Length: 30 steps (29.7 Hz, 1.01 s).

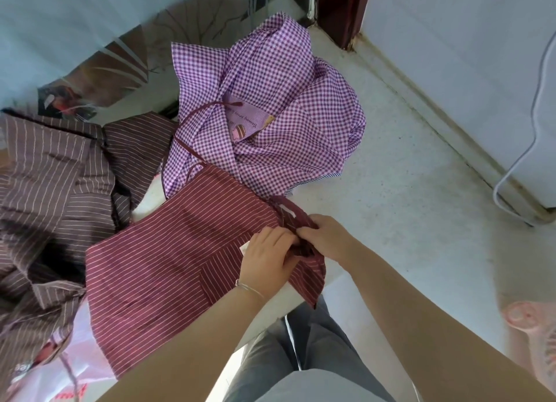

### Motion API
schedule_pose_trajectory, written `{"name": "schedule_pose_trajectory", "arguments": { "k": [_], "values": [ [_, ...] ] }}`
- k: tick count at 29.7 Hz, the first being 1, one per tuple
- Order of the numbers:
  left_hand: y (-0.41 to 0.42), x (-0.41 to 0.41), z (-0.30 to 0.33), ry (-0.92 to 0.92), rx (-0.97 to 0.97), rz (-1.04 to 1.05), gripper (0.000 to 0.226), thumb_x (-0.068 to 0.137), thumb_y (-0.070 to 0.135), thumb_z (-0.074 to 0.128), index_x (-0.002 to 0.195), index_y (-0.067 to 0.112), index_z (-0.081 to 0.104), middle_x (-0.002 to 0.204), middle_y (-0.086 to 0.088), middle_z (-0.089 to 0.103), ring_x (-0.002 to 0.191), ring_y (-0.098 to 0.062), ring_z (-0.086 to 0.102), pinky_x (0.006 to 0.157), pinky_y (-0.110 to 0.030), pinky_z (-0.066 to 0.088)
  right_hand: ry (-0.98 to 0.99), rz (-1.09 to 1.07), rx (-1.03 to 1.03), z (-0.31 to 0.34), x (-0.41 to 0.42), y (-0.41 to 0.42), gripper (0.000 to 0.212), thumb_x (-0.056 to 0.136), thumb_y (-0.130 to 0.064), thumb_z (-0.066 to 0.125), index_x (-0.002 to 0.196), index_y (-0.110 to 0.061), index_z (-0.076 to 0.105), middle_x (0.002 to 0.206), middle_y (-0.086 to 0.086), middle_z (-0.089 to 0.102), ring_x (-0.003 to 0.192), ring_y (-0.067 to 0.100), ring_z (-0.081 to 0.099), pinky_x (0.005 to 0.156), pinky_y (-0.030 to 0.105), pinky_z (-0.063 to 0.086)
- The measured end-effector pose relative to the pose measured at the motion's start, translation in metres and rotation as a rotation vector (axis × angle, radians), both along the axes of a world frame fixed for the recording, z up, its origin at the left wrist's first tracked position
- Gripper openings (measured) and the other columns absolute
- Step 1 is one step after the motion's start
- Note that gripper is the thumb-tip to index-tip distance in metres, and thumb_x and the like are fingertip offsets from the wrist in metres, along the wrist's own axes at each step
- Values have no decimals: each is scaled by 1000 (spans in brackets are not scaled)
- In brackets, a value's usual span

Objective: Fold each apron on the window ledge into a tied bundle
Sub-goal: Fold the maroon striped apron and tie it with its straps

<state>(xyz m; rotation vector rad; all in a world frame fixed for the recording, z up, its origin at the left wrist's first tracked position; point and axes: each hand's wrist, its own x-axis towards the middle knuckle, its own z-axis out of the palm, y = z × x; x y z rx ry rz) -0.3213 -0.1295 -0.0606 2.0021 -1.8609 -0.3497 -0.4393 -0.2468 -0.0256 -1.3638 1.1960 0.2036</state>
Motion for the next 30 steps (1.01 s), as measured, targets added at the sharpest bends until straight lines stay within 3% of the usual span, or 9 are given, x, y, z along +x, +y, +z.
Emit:
{"name": "schedule_pose_trajectory", "arguments": {
  "k": [5, 10, 13, 17, 21, 23, 26, 28, 30],
  "values": [
    [-1, 24, 2, -49, 161, 107, 48, 79, 29, 61, 125, 20, 55, 132, 0, 51, 120, -20, 47, 101, -35, 38, -21, 83, -431, 3, -3, 10, 30, 99, -27, 48, 126, -14, 53, 111, 0, 59, 104, 16, 57, 92, 27, 45],
    [-22, 47, 0, -110, 185, 116, 65, 77, 16, 72, 137, 16, 45, 140, -5, 44, 125, -27, 46, 104, -45, 40, -219, -199, -103, 17, 1, -2, 12, 102, -28, 42, 113, -27, 45, 96, -12, 54, 83, 0, 52, 86, 21, 43],
    [-40, 62, 2, -178, 157, 170, 53, 80, 23, 72, 129, 15, 52, 137, -7, 47, 122, -30, 47, 100, -47, 42, -252, -173, -110, 17, 2, -9, 18, 99, -35, 46, 116, -27, 45, 98, -16, 55, 86, -2, 54, 78, 10, 44],
    [-52, 84, -2, -315, 183, 6, 24, 72, 23, 78, 95, 17, 69, 117, -2, 62, 117, -31, 51, 97, -49, 42, -177, -50, -221, 11, 1, -9, 26, 91, -37, 60, 113, -22, 59, 92, -9, 65, 86, 6, 62, 75, 16, 50],
    [-49, 95, -3, -360, 207, -166, 16, 79, 31, 67, 90, 19, 68, 104, 1, 66, 112, -26, 55, 108, -46, 33, -277, -543, -187, 18, -4, -25, 13, 90, -11, 59, 94, -21, 66, 80, -4, 68, 76, 12, 65, 73, 24, 54],
    [-51, 94, 2, -284, 185, -27, 25, 83, 33, 60, 100, 16, 64, 112, -4, 62, 113, -28, 54, 106, -46, 36, -368, -779, -155, 27, -10, -47, 18, 88, -2, 57, 86, -17, 67, 78, 1, 70, 72, 12, 66, 69, 23, 53],
    [-51, 78, 4, -216, 57, 194, 30, 87, 29, 63, 109, 10, 56, 116, -11, 54, 107, -26, 53, 94, -40, 47, -359, -833, -246, 39, -16, -85, 14, 88, -1, 56, 86, -11, 66, 69, 2, 71, 65, 14, 67, 70, 28, 57],
    [-45, 54, -1, -236, 91, 11, 32, 90, 33, 58, 114, 12, 54, 120, -9, 52, 107, -24, 54, 90, -37, 50, -297, -830, -360, 43, -18, -110, 11, 88, -3, 55, 89, -8, 65, 67, 4, 69, 60, 14, 65, 70, 33, 59],
    [-41, 28, -8, -283, 270, -260, 47, 94, 40, 50, 134, 21, 40, 141, -6, 39, 126, -25, 44, 103, -41, 43, -183, -763, -492, 49, -18, -134, 15, 89, -9, 52, 99, -7, 64, 69, 2, 68, 56, 12, 65, 67, 33, 58]
  ]
}}
